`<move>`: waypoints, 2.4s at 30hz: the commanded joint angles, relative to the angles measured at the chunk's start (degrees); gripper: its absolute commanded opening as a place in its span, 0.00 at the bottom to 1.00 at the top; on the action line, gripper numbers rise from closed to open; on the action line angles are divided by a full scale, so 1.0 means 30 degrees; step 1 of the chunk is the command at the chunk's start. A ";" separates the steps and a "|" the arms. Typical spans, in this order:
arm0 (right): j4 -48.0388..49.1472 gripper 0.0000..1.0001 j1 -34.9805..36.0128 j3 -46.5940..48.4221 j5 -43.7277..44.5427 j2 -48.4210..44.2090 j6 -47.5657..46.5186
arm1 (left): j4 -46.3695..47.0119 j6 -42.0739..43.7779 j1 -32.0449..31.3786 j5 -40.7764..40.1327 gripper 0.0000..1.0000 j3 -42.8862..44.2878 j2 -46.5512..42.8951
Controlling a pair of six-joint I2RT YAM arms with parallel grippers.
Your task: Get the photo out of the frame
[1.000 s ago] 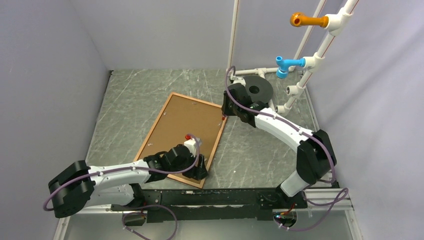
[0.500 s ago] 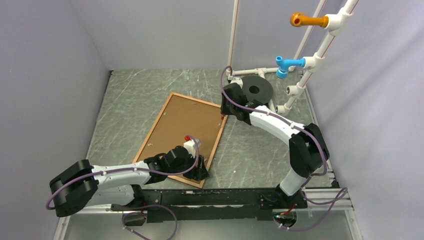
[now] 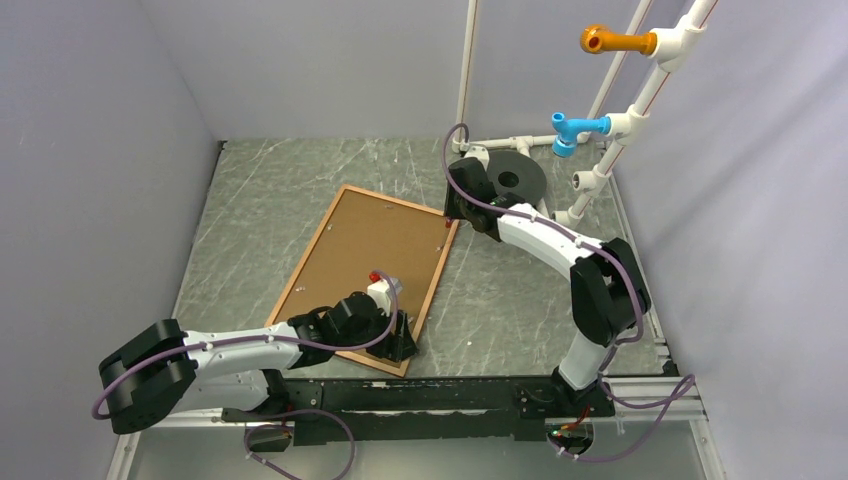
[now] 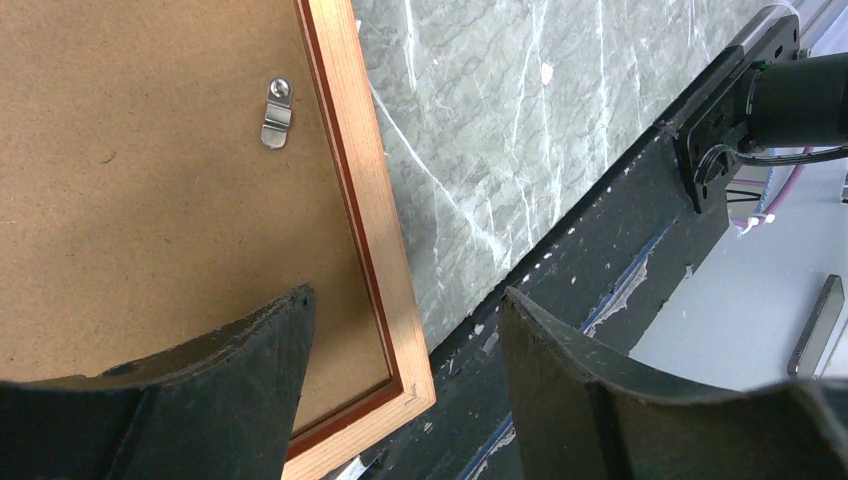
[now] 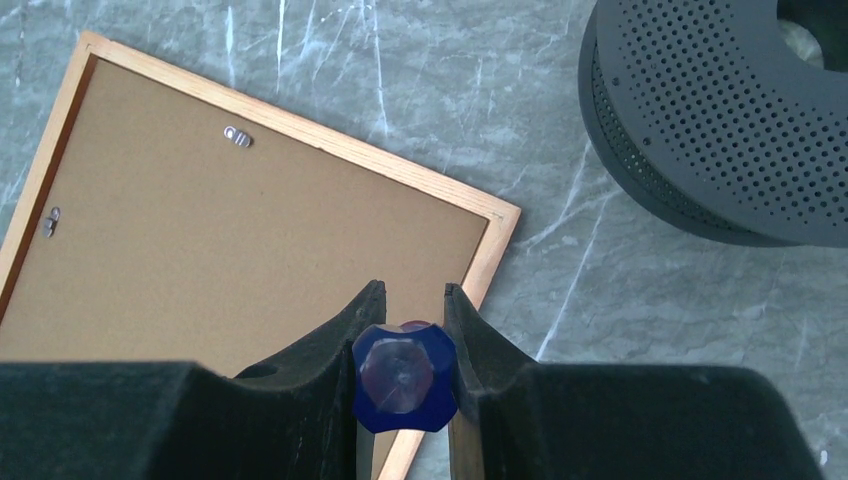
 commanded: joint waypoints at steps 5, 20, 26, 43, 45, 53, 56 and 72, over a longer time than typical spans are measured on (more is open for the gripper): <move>0.0987 0.00 -0.0216 0.0838 0.0106 0.0587 -0.0409 | -0.0120 -0.0096 0.0002 0.0417 0.72 -0.0202 0.0323; 0.0390 0.00 -0.1016 0.1332 -0.1556 -0.1784 -0.0252 | -0.2477 0.0278 0.0031 -0.0769 0.74 0.1450 -0.1075; -0.4817 0.00 -0.1015 0.0000 -0.0921 -0.5246 -0.0846 | -0.4449 0.0800 0.0119 -0.2009 0.74 0.3491 -0.1561; -1.4270 0.00 -0.1045 -0.5131 0.3253 -0.5534 0.2067 | -0.8113 0.1221 0.0704 -0.3872 0.74 0.5530 -0.4434; -1.4412 0.00 -0.1052 -0.4840 0.3895 -0.4621 0.1971 | -0.8232 0.0966 0.0690 -0.3720 0.74 0.5275 -0.4890; -1.2394 0.04 -0.1340 -0.4878 0.4282 -0.1854 0.1705 | -0.6830 -0.0173 0.0699 -0.2271 0.72 0.3269 -0.5989; -1.1748 0.08 -0.1638 -0.5150 0.4457 -0.1113 0.1580 | -0.6349 -0.0240 0.0679 -0.1327 0.71 0.3065 -0.5352; -1.0018 0.44 -0.2016 -0.5875 0.2991 0.0072 0.0975 | -0.4100 0.0072 -0.0251 0.0388 0.68 0.4514 -0.0649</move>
